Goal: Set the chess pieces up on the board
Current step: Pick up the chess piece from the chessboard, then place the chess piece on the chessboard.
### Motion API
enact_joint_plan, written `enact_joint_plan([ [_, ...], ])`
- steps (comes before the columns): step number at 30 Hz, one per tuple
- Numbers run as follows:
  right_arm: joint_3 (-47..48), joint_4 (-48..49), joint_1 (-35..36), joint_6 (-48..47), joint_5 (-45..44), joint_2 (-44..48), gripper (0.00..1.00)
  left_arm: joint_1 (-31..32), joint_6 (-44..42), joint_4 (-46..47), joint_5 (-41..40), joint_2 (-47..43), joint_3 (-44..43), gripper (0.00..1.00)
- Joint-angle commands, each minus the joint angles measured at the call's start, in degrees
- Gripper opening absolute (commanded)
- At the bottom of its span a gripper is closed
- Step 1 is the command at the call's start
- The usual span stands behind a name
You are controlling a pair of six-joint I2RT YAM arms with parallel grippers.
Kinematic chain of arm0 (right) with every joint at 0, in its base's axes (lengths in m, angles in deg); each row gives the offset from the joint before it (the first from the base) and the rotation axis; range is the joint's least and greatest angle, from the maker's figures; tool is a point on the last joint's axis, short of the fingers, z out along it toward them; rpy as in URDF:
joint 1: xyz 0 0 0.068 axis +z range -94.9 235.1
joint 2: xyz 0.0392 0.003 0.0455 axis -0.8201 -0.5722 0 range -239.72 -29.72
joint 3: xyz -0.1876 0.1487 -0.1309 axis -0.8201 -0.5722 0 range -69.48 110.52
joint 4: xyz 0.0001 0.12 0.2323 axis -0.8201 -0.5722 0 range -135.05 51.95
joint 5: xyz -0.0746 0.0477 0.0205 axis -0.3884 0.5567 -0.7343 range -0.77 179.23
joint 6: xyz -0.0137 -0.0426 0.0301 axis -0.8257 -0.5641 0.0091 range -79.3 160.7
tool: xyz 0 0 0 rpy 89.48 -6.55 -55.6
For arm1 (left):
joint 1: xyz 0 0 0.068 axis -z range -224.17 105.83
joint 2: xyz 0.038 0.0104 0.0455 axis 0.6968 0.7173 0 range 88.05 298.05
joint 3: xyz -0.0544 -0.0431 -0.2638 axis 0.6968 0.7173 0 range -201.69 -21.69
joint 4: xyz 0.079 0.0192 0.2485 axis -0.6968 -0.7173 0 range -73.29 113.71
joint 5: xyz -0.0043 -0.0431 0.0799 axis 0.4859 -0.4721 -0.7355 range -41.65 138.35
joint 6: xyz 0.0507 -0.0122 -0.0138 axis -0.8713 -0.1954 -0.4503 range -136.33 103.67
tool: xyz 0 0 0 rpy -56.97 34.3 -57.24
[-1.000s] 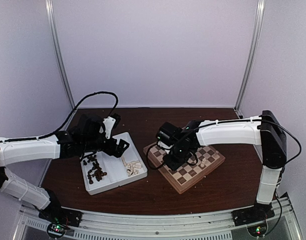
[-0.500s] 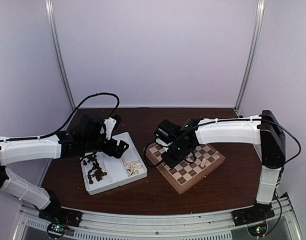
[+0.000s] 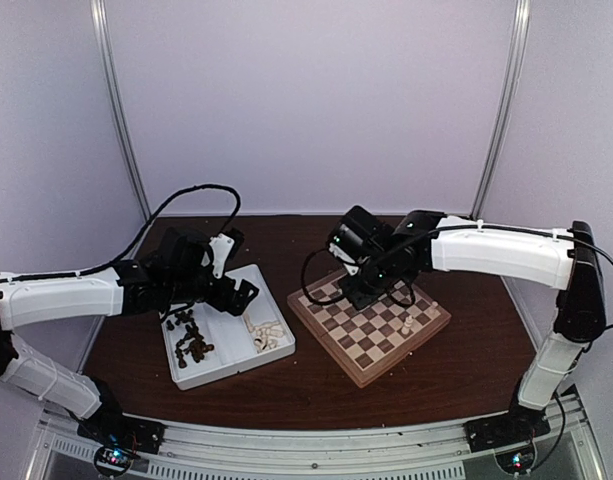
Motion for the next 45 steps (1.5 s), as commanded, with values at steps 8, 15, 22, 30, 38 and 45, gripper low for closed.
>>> enact_joint_plan([
  [8, -6.3, -3.8, -9.4, -1.2, -6.9, 11.8, 0.0, -0.3, -0.1, 0.4, 1.0, 0.7, -2.5, 0.98],
  [15, -13.1, -2.8, -16.4, -0.5, -2.6, 17.4, 0.0, -0.3, 0.2, 0.0, 2.2, 2.1, -3.6, 0.98],
  [22, -19.9, 0.4, -19.0, 1.0, 1.8, 20.0, 0.0, -0.3, 1.0, 0.1, 3.4, 3.4, -4.2, 0.98],
  [30, -25.3, 5.5, -20.4, 2.6, 7.0, 19.7, 0.0, -0.3, 1.5, 0.1, 3.8, 4.3, -4.7, 0.98],
  [38, -28.0, 10.2, -21.1, 3.5, 10.1, 16.8, 0.0, -0.3, 1.5, -0.4, 3.8, 4.6, -5.3, 0.98],
  [45, -28.7, 11.5, -21.5, 3.7, 10.2, 15.2, 0.0, -0.3, 1.4, -0.8, 3.6, 4.8, -5.5, 0.98],
])
